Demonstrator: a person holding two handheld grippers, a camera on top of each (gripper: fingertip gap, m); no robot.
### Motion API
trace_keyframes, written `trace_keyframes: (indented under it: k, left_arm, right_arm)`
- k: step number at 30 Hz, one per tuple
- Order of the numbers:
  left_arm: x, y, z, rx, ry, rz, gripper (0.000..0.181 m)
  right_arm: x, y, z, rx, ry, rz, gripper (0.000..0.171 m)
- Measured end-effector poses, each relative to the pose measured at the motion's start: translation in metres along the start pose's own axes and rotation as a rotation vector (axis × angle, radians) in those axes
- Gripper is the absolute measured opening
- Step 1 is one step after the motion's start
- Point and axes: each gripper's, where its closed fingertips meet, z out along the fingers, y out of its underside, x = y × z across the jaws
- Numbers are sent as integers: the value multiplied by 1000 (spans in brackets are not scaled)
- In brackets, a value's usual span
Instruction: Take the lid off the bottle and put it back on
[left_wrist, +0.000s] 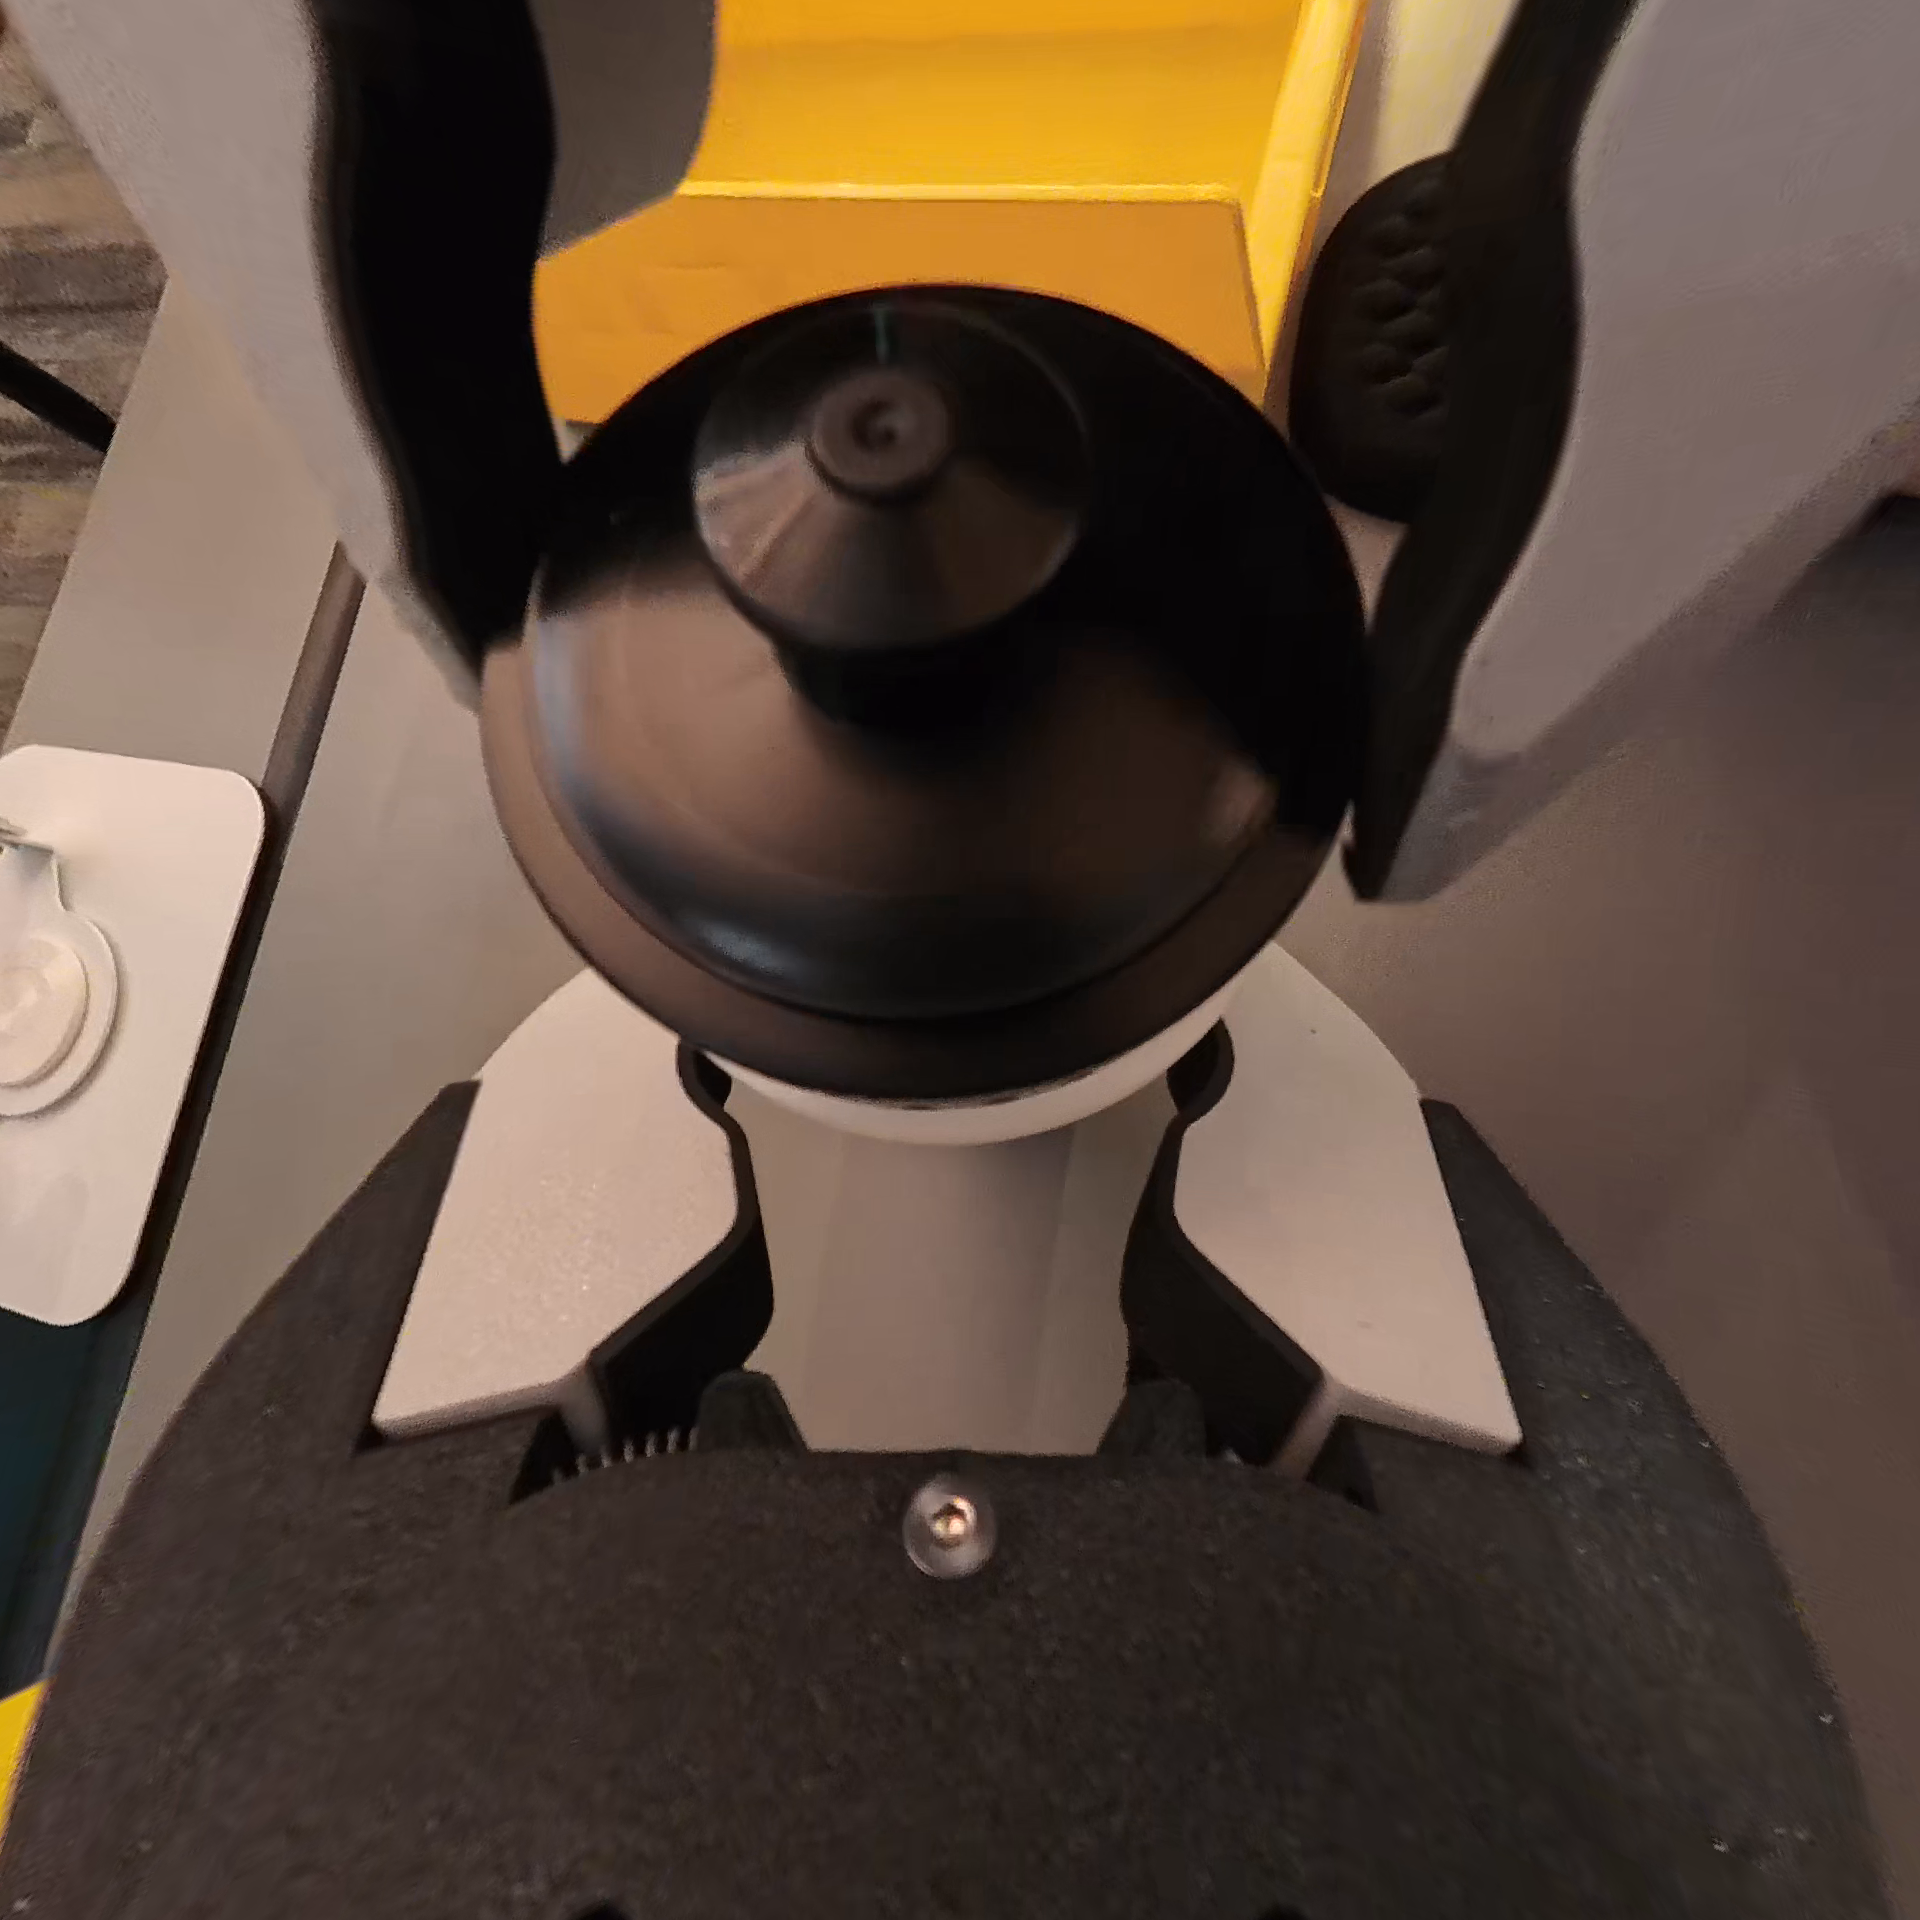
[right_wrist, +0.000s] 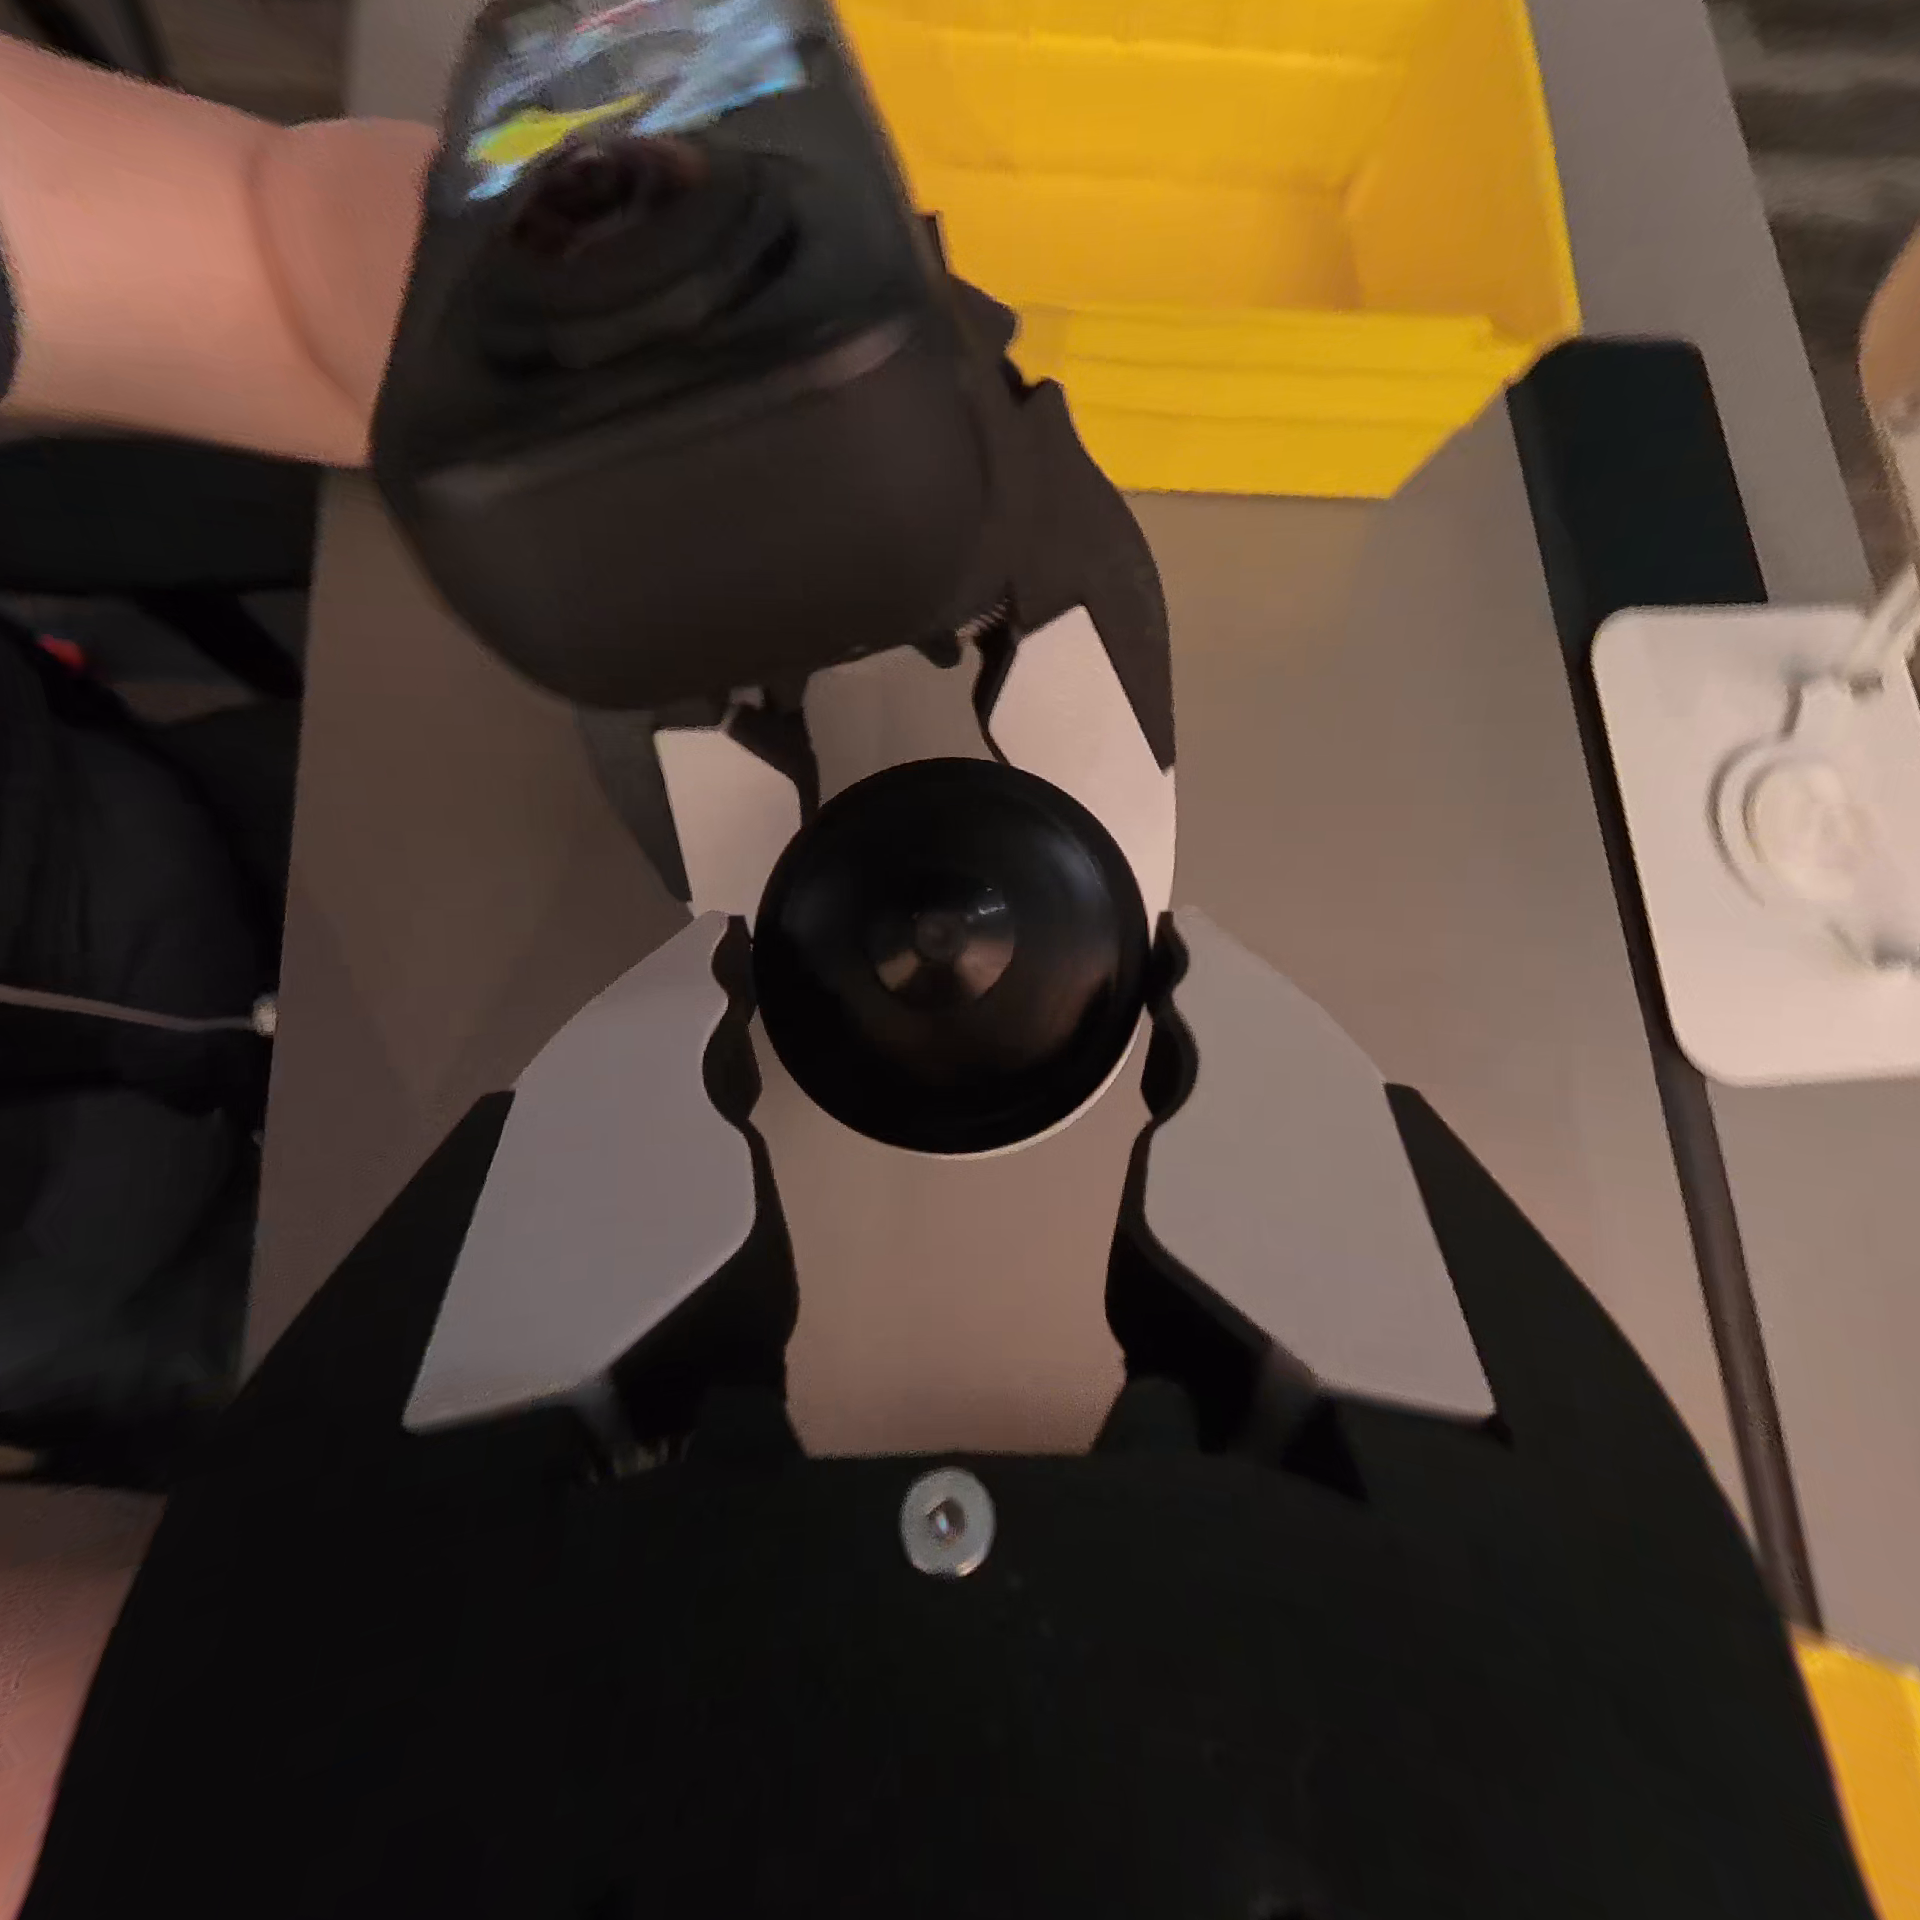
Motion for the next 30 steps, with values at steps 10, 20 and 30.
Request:
trace_keyframes:
  k: [10,20,30]
  left_arm:
    - [-14,1,4,32,-4,-156,84]
    - [-5,-1,3,27,15,-93,84]
    - [-6,1,3,21,29,-128,84]
  right_arm:
    - [20,-3,0,65,49,86,83]
    - [13,-1,-2,19,60,23,72]
    - [19,-2,-2,72,34,32,83]
